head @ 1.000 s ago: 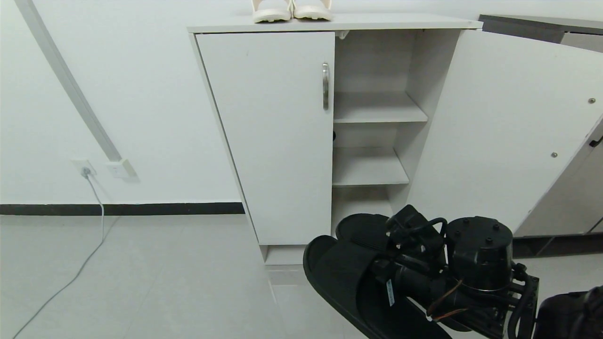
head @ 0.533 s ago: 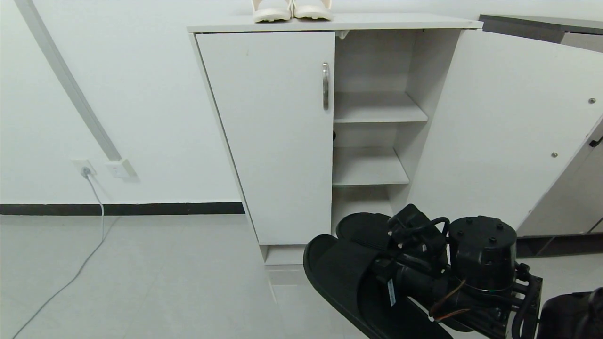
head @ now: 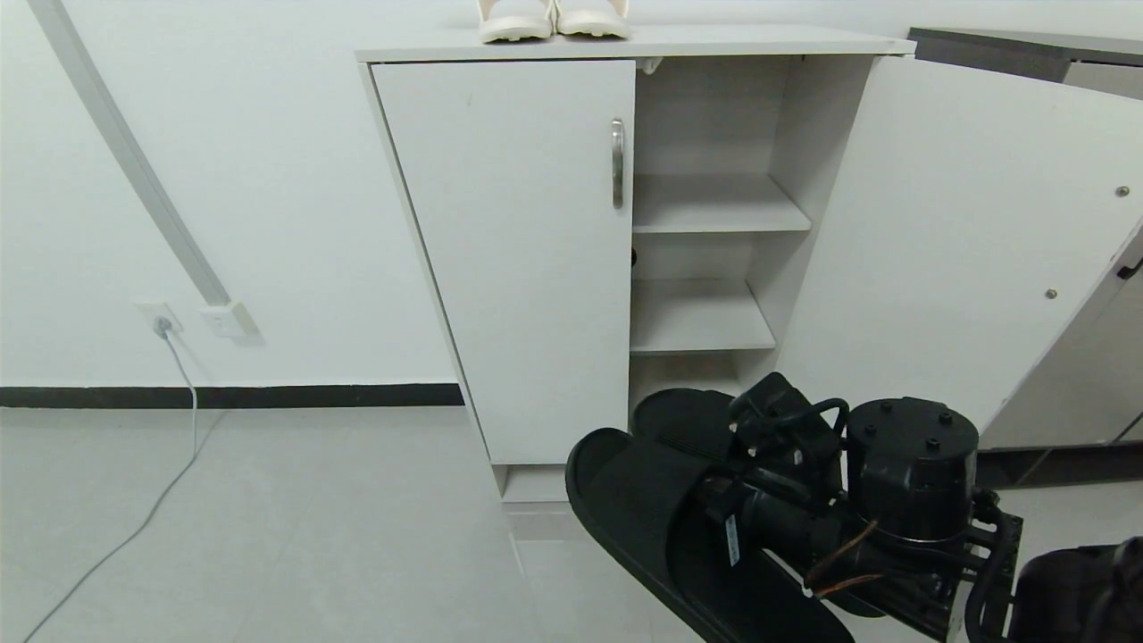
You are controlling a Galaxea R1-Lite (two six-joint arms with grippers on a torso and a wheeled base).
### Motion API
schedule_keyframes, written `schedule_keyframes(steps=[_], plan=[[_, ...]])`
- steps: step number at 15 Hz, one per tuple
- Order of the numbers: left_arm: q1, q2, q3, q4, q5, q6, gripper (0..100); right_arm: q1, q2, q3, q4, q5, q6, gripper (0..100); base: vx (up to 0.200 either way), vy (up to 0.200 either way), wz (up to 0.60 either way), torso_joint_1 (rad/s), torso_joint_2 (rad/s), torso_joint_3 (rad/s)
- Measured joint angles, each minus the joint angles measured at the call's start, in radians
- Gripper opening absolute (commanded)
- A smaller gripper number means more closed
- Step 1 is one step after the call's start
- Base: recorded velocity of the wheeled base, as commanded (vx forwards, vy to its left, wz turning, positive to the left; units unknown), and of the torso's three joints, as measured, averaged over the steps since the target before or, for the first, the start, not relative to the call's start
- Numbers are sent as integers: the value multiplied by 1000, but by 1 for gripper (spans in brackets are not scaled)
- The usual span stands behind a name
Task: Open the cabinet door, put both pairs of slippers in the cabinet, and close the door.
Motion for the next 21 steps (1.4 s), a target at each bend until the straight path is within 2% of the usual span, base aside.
schedule_keyframes(steps=[2, 3, 6, 10, 14, 17, 21], plan=[[0, 0, 0, 1, -19, -68, 0, 5, 7, -27, 3, -92, 1, 0, 0, 0, 0, 0, 0, 0], [0, 0, 1, 1, -22, -78, 0, 7, 15, -50, 3, -131, 1, 0, 0, 0, 0, 0, 0, 0], [0, 0, 1, 0, -24, -79, 0, 10, 58, -136, 6, -235, 3, 0, 0, 0, 0, 0, 0, 0], [0, 1, 1, 1, -30, -76, 0, 13, 181, -312, 18, -442, 41, 0, 0, 0, 0, 0, 0, 0], [0, 1, 0, 1, -30, -76, 0, 27, 316, -533, 158, -697, 182, 0, 0, 0, 0, 0, 0, 0], [0, 1, 0, 1, -29, -76, 0, 34, 368, -572, 167, -705, 193, 0, 0, 0, 0, 0, 0, 0], [-2, 1, 0, 1, -28, -76, 0, 33, 388, -577, 164, -706, 193, 0, 0, -200, 0, 0, 2, 1]])
